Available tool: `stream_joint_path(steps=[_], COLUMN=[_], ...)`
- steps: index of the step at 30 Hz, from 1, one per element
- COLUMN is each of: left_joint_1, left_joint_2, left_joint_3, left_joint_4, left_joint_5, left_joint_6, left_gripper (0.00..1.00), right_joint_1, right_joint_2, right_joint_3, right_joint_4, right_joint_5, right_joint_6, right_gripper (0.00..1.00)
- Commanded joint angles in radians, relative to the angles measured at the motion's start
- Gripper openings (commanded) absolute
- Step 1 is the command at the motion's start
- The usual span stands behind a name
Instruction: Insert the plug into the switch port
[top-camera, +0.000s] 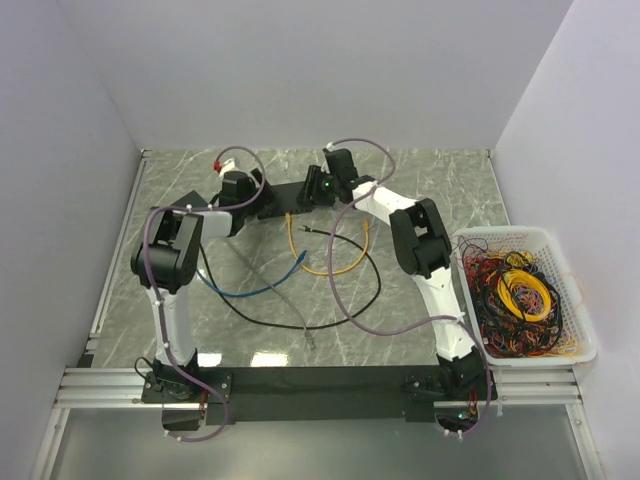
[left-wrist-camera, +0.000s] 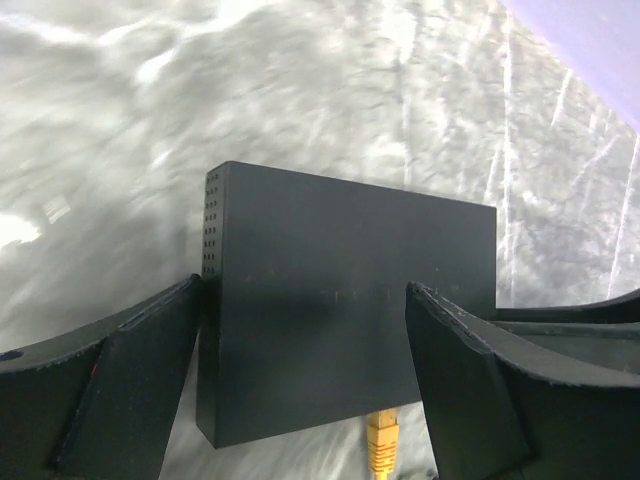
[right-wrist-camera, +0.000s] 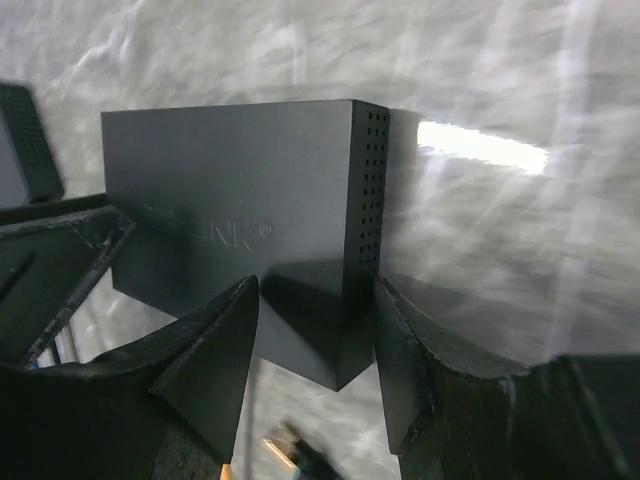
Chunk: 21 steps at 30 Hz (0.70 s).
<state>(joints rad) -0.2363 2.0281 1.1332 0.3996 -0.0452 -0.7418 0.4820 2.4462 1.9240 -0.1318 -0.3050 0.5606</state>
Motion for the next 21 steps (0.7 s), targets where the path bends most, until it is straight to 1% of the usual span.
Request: stream_joint_path(steps=[1,2,7,9,13,18,21], left_joint_1=[-0.038,-0.040,-0.041,-0.041,-0.040,-0.026,-0.012], left_joint_2=[0.078,0.092,0.165,0.207,0.282,0.316,0.304], left_joint_3=[0.115,0.163,0.302,0.353,0.502,0.547,0.553], left_joint_4=[-0.051,-0.062,-0.094,-0.110,-0.169,-0.173,-0.180], left_joint_5=[0.131,0.140,0.177,0.180,0.188,0.194,0.192], left_joint_6=[0.001,0.001,-0.002,0.007,0.022,0.015,0.005], left_gripper=[0.87,0.87,0.88,0.88,0.88,0.89,0.89], right_joint_1=[-0.022,-0.034,-0.071,-0.082,-0.097,-0.115,-0.141], right_joint_2=[-0.058,-0.062,-0.061,-0.050,-0.015,0.056,0.060], right_joint_3=[-0.033,-0.039,-0.020,0.012,0.090,0.214,0.188], right_joint_4=[0.021,0.024,0.032,0.026,0.015,0.003,0.090], right_joint_5=[-0.005,-0.008,-0.023,-0.025,-0.031,-0.043,-0.111], right_joint_6=[0.016,0.022,0.033,0.038,0.036,0.027,0.070], right_gripper=[0.56,0.56,0.56,0.56,0.56,0.57,0.57])
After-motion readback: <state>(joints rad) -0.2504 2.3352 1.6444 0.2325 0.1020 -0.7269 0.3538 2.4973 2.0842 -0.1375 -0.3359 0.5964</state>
